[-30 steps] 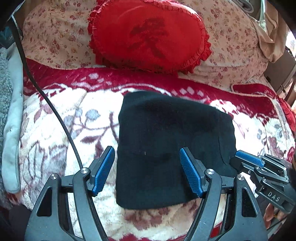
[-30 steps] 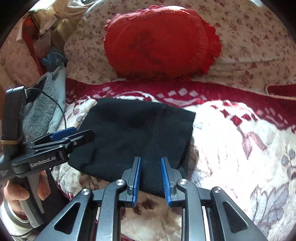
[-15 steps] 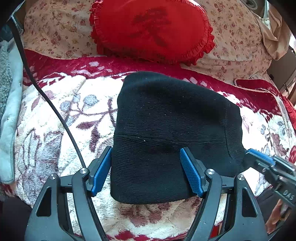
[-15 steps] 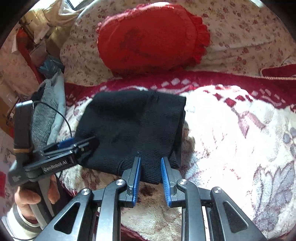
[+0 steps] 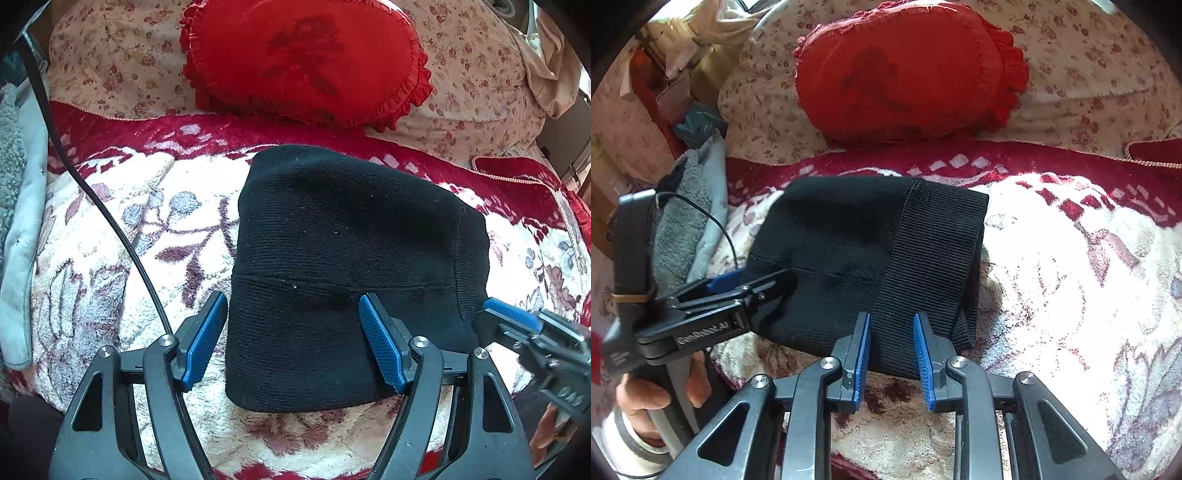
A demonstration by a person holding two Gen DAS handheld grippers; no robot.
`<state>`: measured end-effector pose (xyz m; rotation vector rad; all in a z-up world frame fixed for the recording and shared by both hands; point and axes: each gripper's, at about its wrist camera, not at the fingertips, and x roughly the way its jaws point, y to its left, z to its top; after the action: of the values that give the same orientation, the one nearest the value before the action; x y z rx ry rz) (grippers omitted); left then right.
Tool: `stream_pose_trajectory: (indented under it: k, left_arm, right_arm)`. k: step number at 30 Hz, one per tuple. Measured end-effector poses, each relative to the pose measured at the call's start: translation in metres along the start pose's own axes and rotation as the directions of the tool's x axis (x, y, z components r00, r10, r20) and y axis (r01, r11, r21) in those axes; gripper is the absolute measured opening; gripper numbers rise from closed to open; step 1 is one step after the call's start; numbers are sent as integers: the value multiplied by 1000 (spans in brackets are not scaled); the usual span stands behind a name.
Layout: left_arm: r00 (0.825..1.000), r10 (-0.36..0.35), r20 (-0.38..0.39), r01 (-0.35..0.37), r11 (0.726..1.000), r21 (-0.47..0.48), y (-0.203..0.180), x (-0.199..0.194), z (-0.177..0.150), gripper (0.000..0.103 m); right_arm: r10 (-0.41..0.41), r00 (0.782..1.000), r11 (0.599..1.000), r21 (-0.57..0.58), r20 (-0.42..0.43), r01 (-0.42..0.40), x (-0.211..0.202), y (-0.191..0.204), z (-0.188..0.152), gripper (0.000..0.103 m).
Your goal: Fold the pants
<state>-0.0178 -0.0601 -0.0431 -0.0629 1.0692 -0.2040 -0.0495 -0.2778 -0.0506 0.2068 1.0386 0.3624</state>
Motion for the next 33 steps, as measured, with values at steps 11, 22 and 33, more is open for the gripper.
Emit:
stream_pose_trajectory:
  k: [11, 22, 33]
  left_arm:
    - [1000, -22, -21, 22, 1000, -4, 4, 5, 4, 83]
    - [976, -206, -68, 198, 974, -105, 36, 16, 17, 83]
    - [976, -210, -56, 204, 974, -97, 26, 33, 20, 94]
  right_arm:
    - [21, 1000, 990, 136, 19, -24, -2, -37, 1, 53]
    - [167, 985, 954, 248, 36, -171, 22, -62, 3, 61]
    - [238, 970, 938, 246, 51, -243, 44, -57, 6, 67]
